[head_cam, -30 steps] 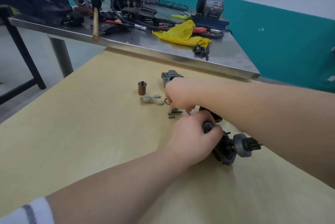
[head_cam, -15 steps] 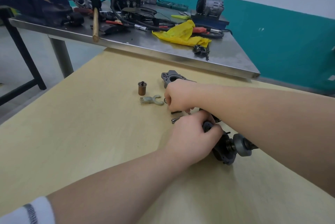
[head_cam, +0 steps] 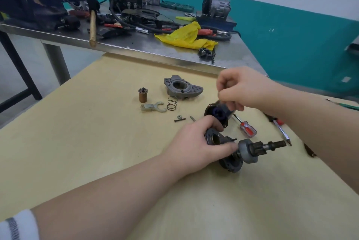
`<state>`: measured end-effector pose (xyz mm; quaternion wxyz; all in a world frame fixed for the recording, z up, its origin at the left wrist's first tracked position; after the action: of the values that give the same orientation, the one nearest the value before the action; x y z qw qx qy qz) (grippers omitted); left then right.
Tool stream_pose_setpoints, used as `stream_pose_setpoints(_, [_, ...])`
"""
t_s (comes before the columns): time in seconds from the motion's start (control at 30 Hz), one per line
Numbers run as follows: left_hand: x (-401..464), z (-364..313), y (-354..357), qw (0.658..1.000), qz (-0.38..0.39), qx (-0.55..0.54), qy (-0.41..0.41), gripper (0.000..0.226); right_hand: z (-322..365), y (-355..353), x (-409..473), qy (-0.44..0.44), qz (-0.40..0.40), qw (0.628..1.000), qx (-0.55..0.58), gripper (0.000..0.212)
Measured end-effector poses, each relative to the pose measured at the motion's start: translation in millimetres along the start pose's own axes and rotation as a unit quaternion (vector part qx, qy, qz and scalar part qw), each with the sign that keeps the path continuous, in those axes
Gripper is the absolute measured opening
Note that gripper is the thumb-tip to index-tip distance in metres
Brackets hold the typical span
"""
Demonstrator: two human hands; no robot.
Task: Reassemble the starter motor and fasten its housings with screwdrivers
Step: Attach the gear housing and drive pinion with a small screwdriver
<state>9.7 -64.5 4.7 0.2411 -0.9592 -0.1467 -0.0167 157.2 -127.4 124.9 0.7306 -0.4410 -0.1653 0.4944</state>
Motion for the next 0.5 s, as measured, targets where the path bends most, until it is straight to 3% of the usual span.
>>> stream_pose_setpoints(0.13, [2, -1, -1, 0.996, 0.086, 0.025, 0.03, 0.071, -28, -2, -42, -0.016, -0.081, 0.989, 0.124, 0.017])
stream_pose_setpoints(0.27, [5, 1, -4, 0.988, 0.131, 0.058, 0.063, 0.074, -46, 10, -78, -0.074, -0.216, 0.945, 0.235, 0.02])
stream_pose_setpoints(0.4, [3, 1, -5, 0.989, 0.115, 0.052, 0.075, 0.071, -49, 40, -110, -0.176, -0.347, 0.893, 0.224, 0.016])
stream_pose_setpoints(0.5, [4, 0, -4, 0.99, 0.103, 0.051, 0.076, 0.07, -47, 47, -132, -0.267, -0.435, 0.856, 0.084, 0.011])
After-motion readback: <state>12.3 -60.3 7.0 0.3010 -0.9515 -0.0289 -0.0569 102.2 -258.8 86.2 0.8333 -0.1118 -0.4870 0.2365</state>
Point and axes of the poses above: each hand's wrist, its own x-axis towards the middle knuckle, its own y-axis out of the palm, z = x × y, the point moved 3 cm from there along x, towards the middle knuckle, and after that the axes turned 11 degrees about z, right-handed, at the moved point
